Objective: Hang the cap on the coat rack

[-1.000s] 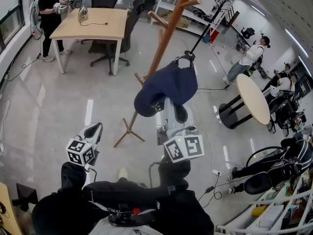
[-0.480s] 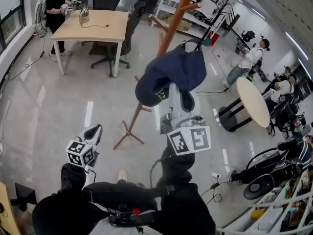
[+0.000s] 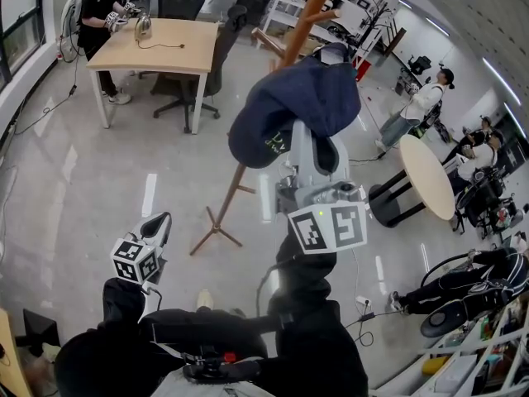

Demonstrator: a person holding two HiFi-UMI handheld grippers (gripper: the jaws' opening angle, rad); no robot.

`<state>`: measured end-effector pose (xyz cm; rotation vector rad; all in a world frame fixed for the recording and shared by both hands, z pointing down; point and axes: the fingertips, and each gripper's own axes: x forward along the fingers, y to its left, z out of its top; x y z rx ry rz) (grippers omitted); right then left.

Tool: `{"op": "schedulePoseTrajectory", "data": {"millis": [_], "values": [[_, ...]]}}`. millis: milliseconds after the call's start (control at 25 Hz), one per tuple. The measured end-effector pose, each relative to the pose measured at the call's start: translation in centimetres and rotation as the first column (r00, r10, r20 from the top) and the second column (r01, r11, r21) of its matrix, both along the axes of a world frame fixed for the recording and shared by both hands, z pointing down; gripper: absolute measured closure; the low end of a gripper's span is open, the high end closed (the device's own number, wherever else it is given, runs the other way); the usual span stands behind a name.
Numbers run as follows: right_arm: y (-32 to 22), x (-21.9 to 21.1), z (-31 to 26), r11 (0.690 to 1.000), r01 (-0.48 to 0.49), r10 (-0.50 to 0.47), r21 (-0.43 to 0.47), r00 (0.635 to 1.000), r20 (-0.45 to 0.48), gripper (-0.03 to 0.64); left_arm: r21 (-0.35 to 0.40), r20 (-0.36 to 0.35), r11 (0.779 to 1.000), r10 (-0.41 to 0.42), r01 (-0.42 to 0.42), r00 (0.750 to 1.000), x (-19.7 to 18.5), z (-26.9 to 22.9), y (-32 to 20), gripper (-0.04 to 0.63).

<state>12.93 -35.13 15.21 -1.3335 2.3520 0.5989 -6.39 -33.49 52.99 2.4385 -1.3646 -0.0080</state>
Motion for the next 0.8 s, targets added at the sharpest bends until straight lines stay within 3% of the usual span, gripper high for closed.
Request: {"op": "schedulePoseTrajectory", "data": {"millis": [800], "values": [[-2.4, -0.6, -4.8, 0.994, 0.05, -0.049, 0.097, 0.999, -0.014, 0.603, -0.002, -0.013, 0.997, -0.078, 0.078, 0.997, -1.6, 0.4, -1.5, 0.592]]}}
